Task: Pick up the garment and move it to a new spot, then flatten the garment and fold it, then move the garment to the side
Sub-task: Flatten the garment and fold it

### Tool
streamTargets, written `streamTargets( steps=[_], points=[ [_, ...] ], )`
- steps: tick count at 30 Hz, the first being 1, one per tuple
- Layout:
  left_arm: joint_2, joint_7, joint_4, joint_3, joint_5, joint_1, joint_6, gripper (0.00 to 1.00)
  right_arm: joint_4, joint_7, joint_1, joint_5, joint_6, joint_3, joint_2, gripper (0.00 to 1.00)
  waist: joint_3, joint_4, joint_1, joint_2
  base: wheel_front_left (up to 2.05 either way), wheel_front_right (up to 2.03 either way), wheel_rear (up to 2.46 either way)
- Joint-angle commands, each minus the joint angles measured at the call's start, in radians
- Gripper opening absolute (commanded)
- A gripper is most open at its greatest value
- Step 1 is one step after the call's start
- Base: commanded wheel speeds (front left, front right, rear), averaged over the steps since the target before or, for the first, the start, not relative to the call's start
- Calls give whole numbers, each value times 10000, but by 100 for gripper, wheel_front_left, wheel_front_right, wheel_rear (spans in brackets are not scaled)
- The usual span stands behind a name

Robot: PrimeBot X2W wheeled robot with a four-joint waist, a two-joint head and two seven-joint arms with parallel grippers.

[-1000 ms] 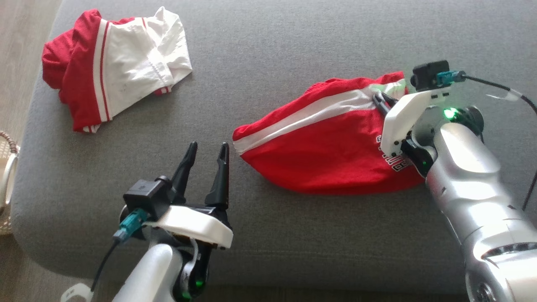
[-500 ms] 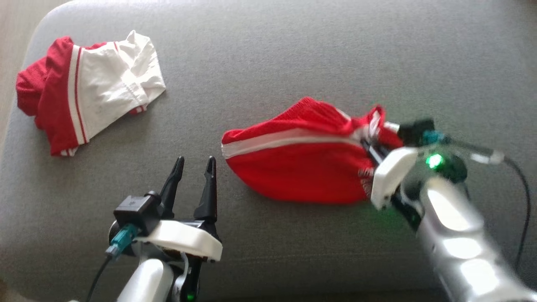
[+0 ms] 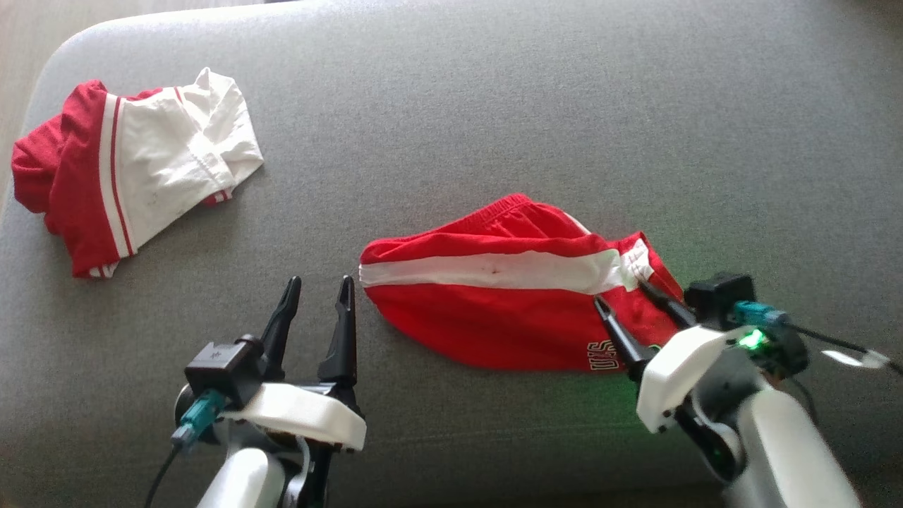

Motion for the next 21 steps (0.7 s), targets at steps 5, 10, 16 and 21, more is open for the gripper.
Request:
streamTargets(
  steps=[5,10,16,21],
  points=[
    [-52,-122,-411,434,193,-164,-22,100,-3237,1433,772,-412,-2,-356,100,100,134,50,0,0,0,0,0],
    [-149,-122,-387,386,301,-265,-78,100,-3957,2352,588,-749,-2,-814,100,100,262,105,0,0,0,0,0],
    [-231,-122,-313,348,448,-436,-159,100,-3474,3132,-333,-1067,-2,-1109,71,100,366,289,0,0,0,0,0],
    [-271,-122,-297,430,472,-421,-190,100,-2900,3314,-508,-1040,-2,-1243,49,100,401,441,0,0,0,0,0]
  ],
)
